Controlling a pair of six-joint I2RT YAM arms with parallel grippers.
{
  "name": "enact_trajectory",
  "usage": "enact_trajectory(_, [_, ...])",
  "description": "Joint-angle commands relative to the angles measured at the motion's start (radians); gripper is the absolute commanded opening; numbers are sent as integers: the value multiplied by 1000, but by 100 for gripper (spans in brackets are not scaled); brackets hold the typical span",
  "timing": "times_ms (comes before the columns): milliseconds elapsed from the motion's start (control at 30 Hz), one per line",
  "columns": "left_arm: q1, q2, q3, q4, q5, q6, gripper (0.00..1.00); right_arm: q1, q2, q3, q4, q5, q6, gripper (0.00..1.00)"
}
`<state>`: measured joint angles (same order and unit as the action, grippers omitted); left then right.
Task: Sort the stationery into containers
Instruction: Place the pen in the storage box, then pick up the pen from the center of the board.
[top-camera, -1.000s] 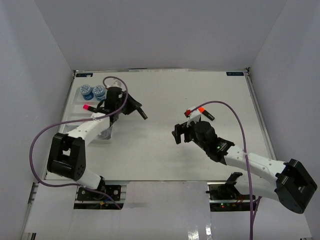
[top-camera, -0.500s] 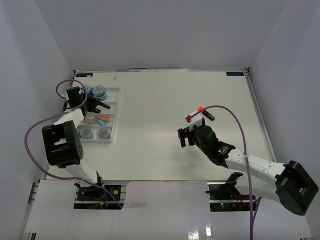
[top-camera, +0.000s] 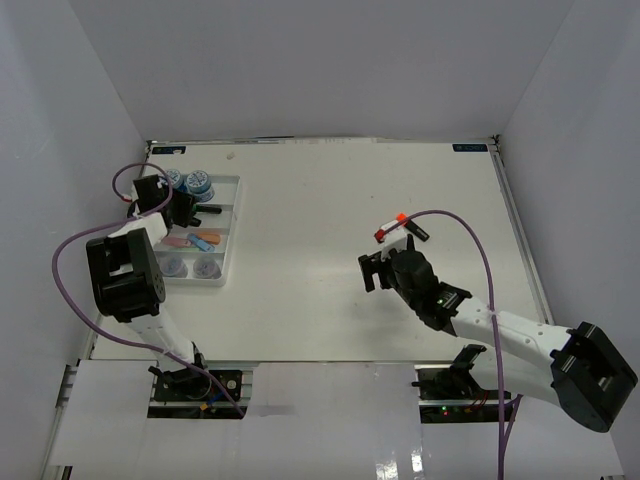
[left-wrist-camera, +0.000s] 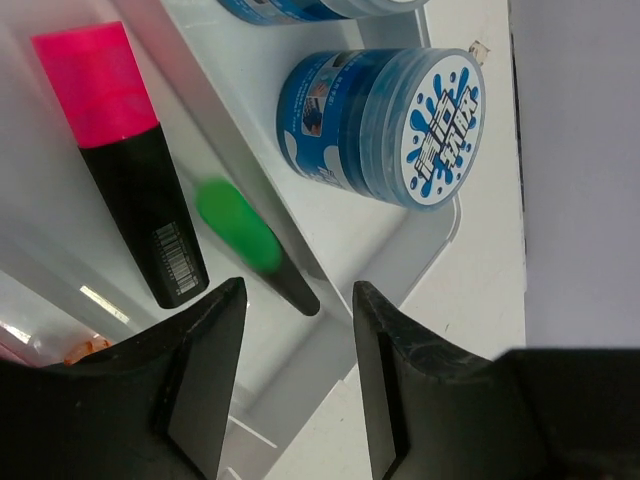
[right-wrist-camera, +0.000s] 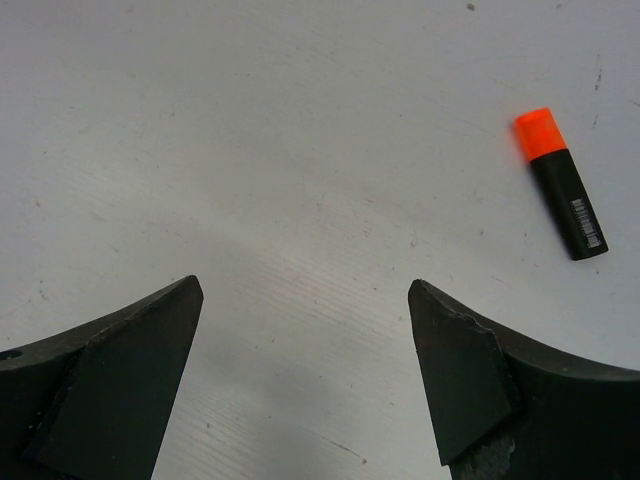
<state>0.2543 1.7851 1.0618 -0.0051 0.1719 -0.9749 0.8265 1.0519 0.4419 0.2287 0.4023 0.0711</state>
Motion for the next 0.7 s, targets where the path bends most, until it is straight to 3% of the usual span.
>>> enact_trajectory(0, [5,-64,40,-44,-18,27,58,-24,8,35,12,50,-11,90])
enact_trajectory(133, [5,-92,67,-93,-35,71,74,-107,14,70,-35,-60,4,90])
enact_trajectory(300, [5,-154,70,-164,-45,128,86,-277,40,112,-68,-134,26,90])
enact_trajectory(433, [5,-239,34,-173,35,204,96,-418,124,174,-74,-224,22,90])
enact_trajectory(667, [-4,-404,-45,-268,238,416,98,-608,357,300,-84,-342,-37,90])
